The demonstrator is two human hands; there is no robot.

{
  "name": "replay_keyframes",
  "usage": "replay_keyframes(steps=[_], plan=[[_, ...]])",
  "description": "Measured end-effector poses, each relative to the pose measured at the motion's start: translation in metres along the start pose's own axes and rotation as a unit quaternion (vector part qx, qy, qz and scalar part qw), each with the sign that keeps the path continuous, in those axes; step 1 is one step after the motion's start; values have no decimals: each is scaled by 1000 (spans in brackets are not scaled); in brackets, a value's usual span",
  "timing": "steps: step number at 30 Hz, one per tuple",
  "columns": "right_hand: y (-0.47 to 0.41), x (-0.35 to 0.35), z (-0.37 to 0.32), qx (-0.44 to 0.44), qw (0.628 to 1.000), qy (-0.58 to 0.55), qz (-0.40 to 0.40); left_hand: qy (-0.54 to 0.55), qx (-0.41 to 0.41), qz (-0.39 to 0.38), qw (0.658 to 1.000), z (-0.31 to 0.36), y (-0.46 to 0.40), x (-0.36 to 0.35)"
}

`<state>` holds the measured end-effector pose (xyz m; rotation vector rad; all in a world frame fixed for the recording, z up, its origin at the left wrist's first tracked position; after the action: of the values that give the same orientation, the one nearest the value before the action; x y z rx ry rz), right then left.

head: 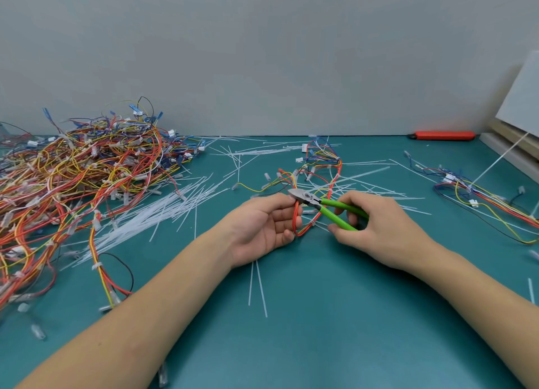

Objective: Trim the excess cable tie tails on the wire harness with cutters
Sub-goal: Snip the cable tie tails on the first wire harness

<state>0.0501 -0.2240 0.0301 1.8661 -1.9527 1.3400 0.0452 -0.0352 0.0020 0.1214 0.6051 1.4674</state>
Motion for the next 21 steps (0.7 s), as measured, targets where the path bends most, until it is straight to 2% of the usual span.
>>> replay_keyframes(steps=[4,12,17,21], plan=[[4,-7,-1,18,998,49,-19,-7,-6,3,1000,0,-1,0],[0,0,-4,10,1000,29,-3,4,-1,-3,1000,0,-1,0],[5,-8,-5,12,997,72,-27,-4,-9,1,1000,-1,-2,0],[1,-2,-3,-1,999,37,-6,4,-9,-2,1000,0,-3,0]])
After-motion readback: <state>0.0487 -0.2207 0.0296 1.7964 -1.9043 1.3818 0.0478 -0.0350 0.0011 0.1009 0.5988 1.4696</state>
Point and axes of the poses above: each hand's wrist, its own y-axis away from the middle knuckle, its own x-axis out of the back of the hand, z = x × y, the point moved 8 cm from there along -y, towards the middle knuckle, and after that the axes turned 14 degrees about z, right-handed, at the moved point
